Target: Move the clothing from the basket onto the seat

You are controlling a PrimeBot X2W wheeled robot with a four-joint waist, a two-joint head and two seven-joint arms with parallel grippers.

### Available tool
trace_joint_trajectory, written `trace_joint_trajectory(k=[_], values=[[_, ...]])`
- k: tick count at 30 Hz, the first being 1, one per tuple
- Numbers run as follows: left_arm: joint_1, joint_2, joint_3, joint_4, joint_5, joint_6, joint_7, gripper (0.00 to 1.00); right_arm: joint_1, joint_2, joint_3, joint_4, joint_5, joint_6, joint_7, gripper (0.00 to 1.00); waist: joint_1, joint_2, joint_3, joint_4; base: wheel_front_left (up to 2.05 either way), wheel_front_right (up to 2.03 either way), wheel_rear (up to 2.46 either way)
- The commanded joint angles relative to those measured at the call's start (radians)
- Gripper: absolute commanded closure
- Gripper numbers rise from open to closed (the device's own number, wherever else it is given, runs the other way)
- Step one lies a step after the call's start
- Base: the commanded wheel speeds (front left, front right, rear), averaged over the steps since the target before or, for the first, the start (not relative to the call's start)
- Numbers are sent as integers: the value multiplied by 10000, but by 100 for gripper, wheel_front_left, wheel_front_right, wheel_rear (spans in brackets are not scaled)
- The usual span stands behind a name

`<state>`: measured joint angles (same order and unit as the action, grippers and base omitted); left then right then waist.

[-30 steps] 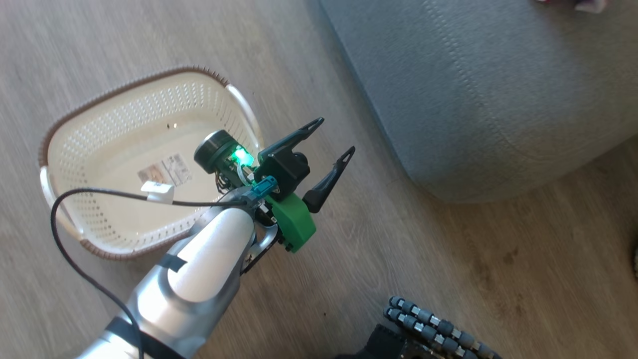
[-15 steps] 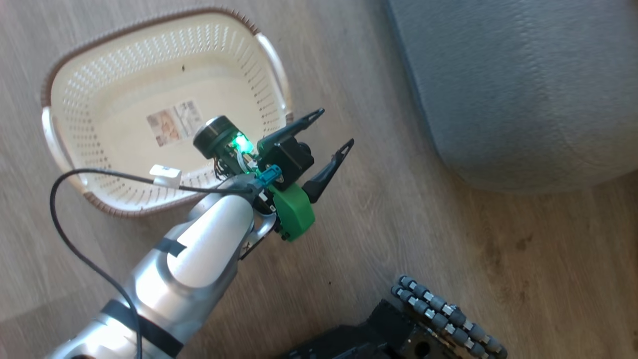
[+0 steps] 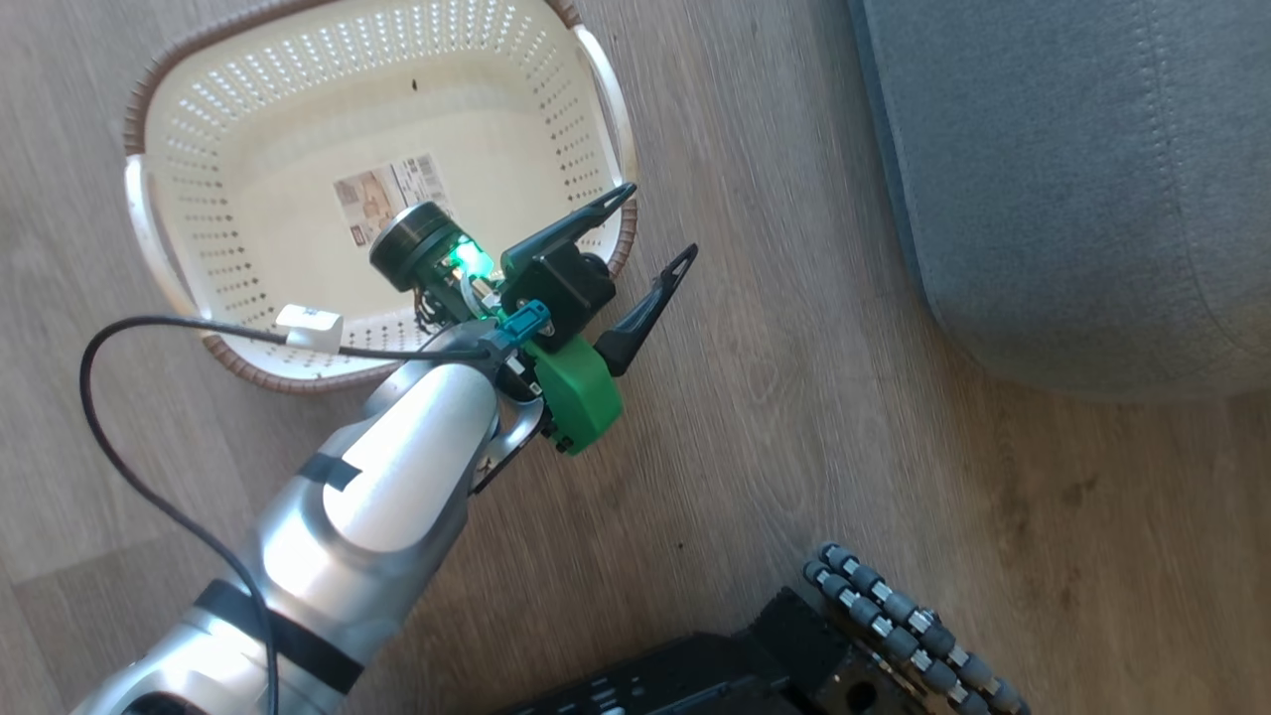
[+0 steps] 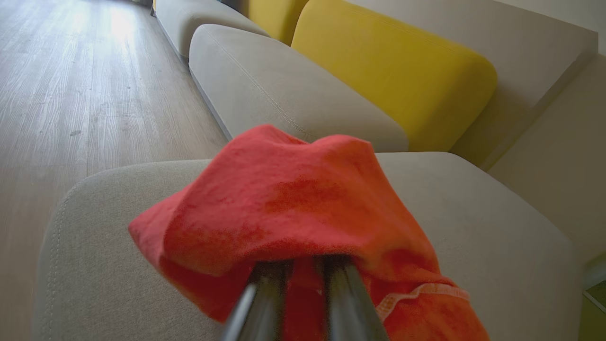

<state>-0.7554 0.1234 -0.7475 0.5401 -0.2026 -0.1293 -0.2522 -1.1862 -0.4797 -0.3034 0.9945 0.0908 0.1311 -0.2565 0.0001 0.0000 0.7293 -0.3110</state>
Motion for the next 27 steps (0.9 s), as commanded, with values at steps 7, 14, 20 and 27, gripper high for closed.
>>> trace_joint_trajectory(k=[7, 14, 20, 27], values=[[162, -253, 497, -430, 5, 20, -95, 0, 2298, 121, 1029, -1439, 886, -4, -52, 0, -1, 0, -811, 199, 0, 0, 0], [694, -414, 1100, -673, -50, 135, -95, 0, 4004, 374, 1770, -2645, 1535, -4, -52, 0, -1, 0, -1778, 624, 0, 0, 0], [1201, -506, 1613, -810, -58, 203, -95, 0, 4913, 508, 2274, -3590, 1910, -4, -52, 0, -1, 0, -2576, 1118, 0, 0, 0], [2120, -576, 2722, -878, -169, 324, -95, 0, 5861, 849, 2899, -4521, 2257, -4, -53, 0, -1, 0, -3703, 1933, 0, 0, 0]])
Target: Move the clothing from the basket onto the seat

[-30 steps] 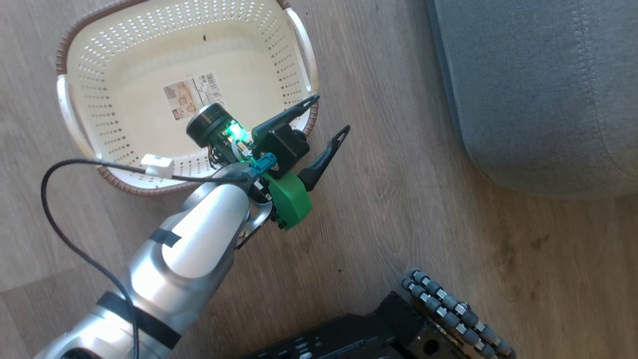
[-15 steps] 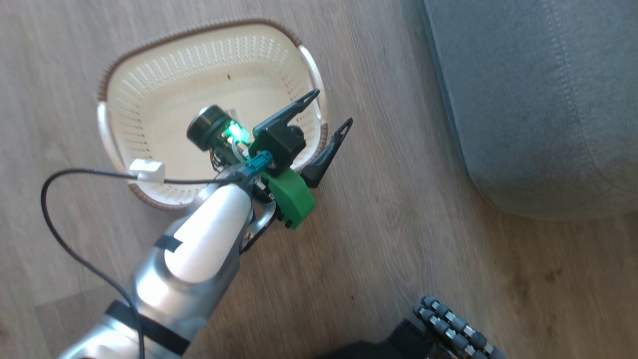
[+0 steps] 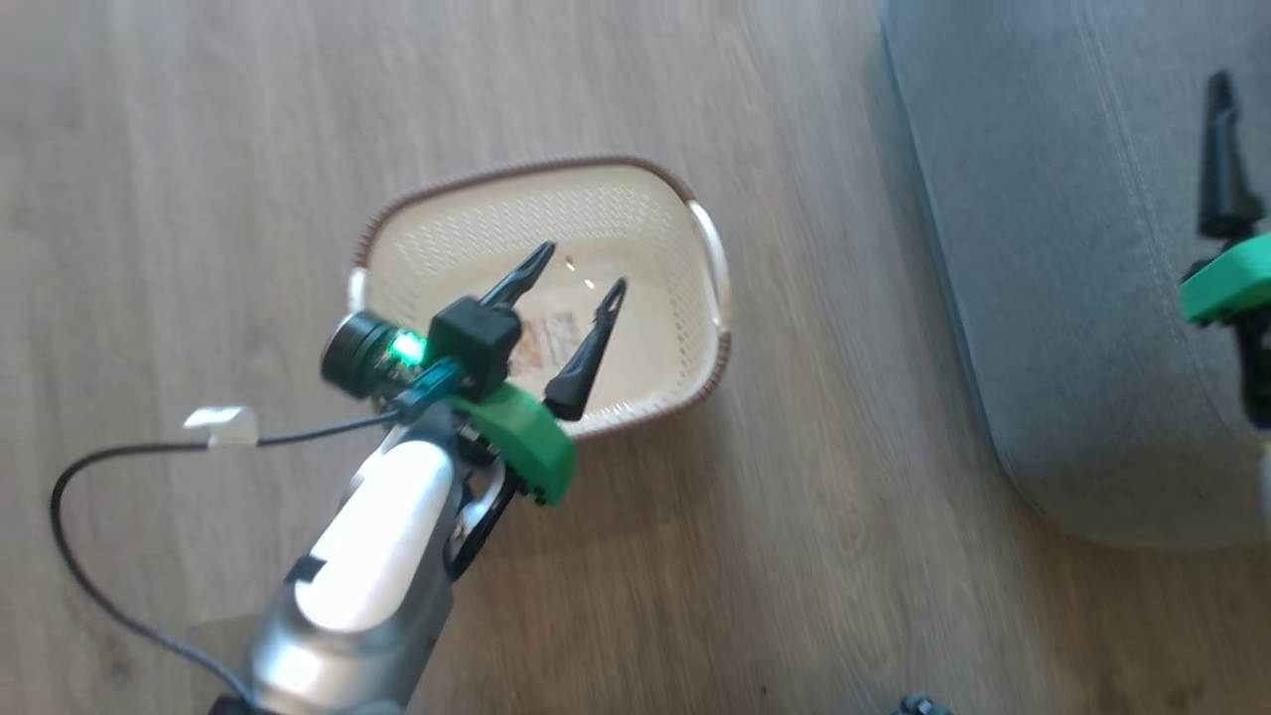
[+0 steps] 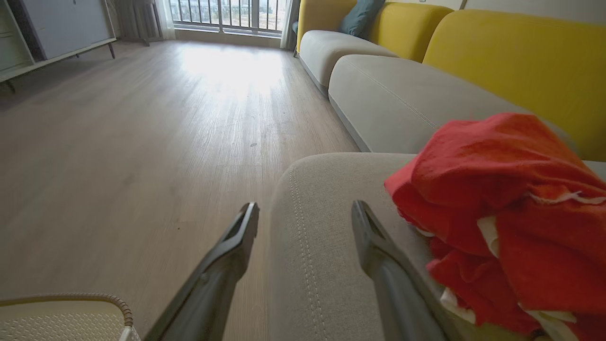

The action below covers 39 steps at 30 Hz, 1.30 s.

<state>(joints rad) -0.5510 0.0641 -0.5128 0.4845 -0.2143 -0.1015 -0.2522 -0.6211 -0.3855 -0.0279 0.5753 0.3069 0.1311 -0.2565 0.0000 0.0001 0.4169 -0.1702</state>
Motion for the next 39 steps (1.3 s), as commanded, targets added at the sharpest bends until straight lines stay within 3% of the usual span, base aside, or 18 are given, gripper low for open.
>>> trace_joint_trajectory(k=[1, 11, 19, 31, 39], values=[[218, 11, 545, -320, -51, 62, -95, 0, 333, -54, 215, -417, 149, -4, -53, 0, 0, -1, -753, 651, 0, 0, 0], [1612, -2, 2394, -352, 67, 314, -95, 0, 1618, 409, 973, -1056, 627, -4, -53, 0, 0, -1, -2156, 1706, 0, 0, 0], [2718, -35, 3926, -442, 201, 640, -95, 0, 2579, 954, 1321, -1441, 635, -4, -53, 0, 0, -1, -3049, 2139, 0, 0, 0], [4328, -119, 5525, -1442, 499, 897, -95, 0, 3853, 2109, 1349, -1520, 297, -4, -53, 0, 0, -1, -3988, 2167, 0, 0, 0], [4775, -135, 6045, -1933, 706, 857, -95, 0, 4202, 2315, 1325, -1607, 10, -4, -53, 0, 0, -1, -4143, 2014, 0, 0, 0]])
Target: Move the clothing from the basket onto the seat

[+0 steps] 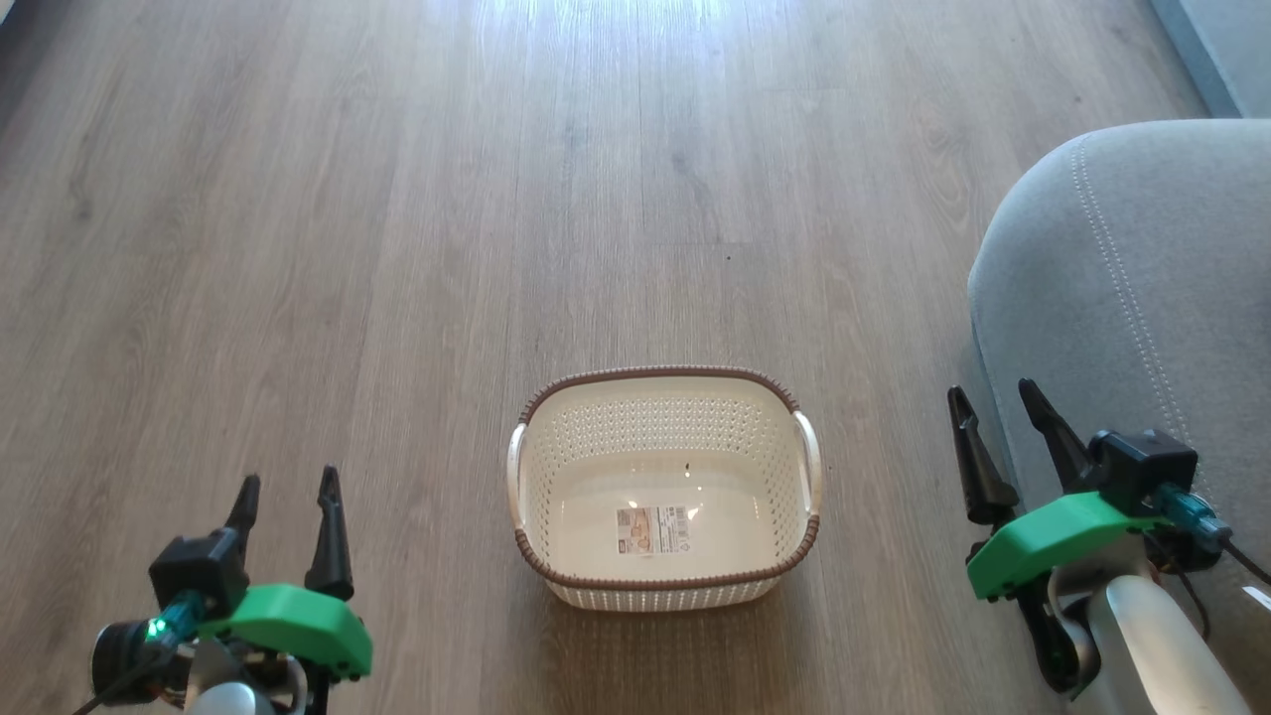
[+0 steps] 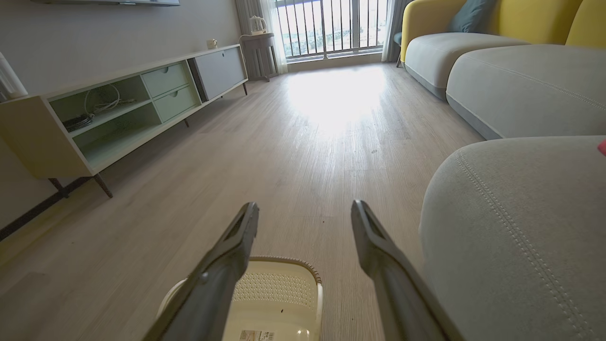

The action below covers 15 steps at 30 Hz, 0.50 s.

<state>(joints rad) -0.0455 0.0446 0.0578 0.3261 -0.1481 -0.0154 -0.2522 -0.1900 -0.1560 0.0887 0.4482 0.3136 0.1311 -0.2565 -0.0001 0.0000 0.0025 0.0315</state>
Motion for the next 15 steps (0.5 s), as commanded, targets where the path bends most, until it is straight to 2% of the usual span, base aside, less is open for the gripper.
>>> trace_joint_trajectory(k=[1, 15], values=[[-246, 60, 364, -419, 32, 17, -95, 0, -56, 52, 154, -378, -108, -4, -53, 0, 1, 0, -4, -24, 0, 0, 0], [-31, 58, 329, -988, -220, 25, -95, 0, 167, 305, 136, -564, -395, -4, -53, 0, 1, 0, 51, -342, 0, 0, 0]])
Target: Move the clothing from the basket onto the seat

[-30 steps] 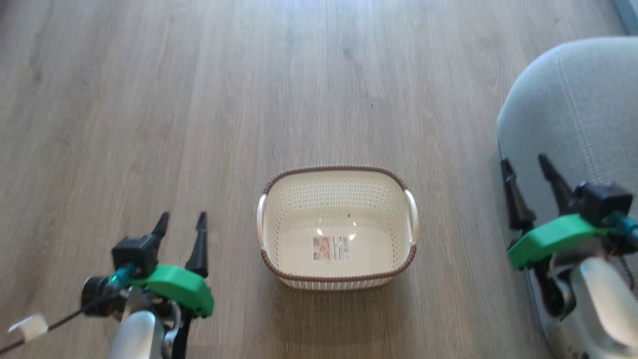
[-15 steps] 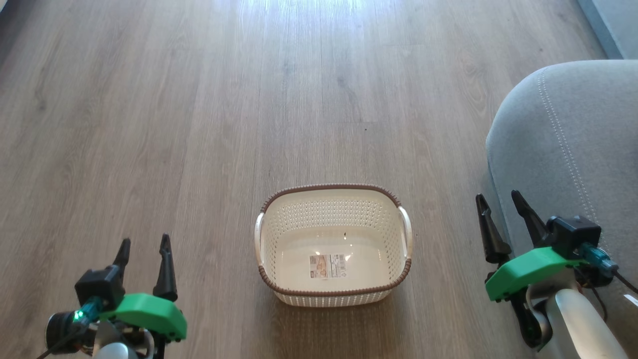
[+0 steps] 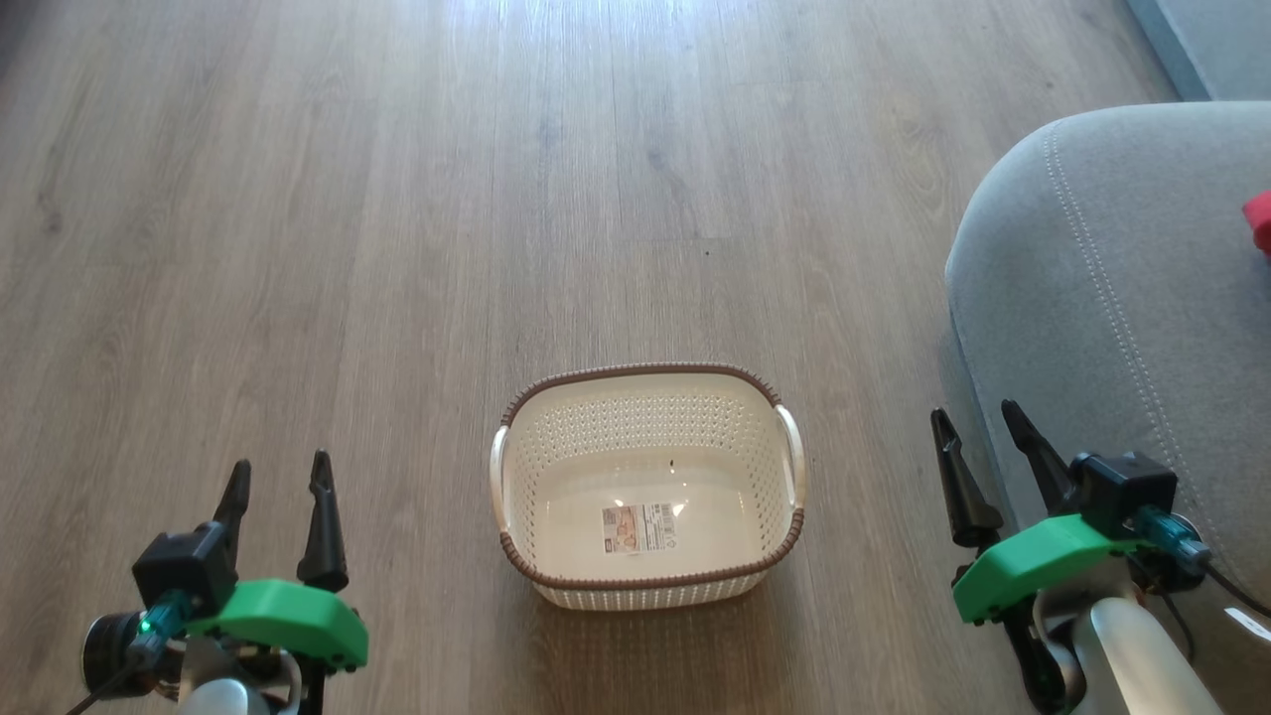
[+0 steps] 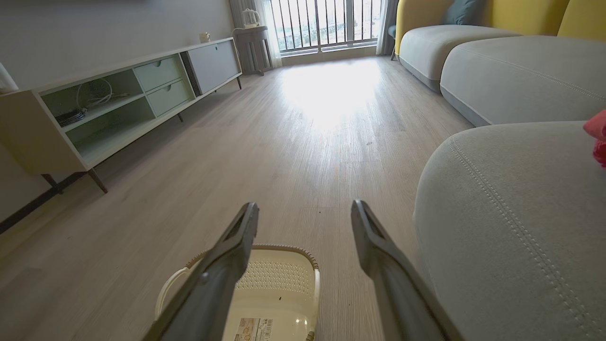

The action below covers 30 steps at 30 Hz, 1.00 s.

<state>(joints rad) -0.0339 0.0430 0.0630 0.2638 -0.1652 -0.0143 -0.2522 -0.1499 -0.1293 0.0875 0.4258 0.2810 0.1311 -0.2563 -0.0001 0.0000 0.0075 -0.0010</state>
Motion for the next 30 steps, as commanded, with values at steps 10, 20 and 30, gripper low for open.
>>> trace_joint_trajectory(k=[10, 20, 30], values=[[-87, 73, 180, -549, -10, 55, -95, 0, -272, 113, -21, -507, -133, -4, -55, 0, 1, 0, 44, -111, 0, 0, 0], [-52, 72, 47, -552, 82, -86, -95, 0, -356, 60, 56, -484, -158, -4, -55, 0, 1, 0, 26, -112, 0, 0, 0], [7, 72, -53, -606, 155, -216, -95, 0, -426, 49, 101, -383, -133, -4, -55, 0, 1, 0, -24, -139, 0, 0, 0]])
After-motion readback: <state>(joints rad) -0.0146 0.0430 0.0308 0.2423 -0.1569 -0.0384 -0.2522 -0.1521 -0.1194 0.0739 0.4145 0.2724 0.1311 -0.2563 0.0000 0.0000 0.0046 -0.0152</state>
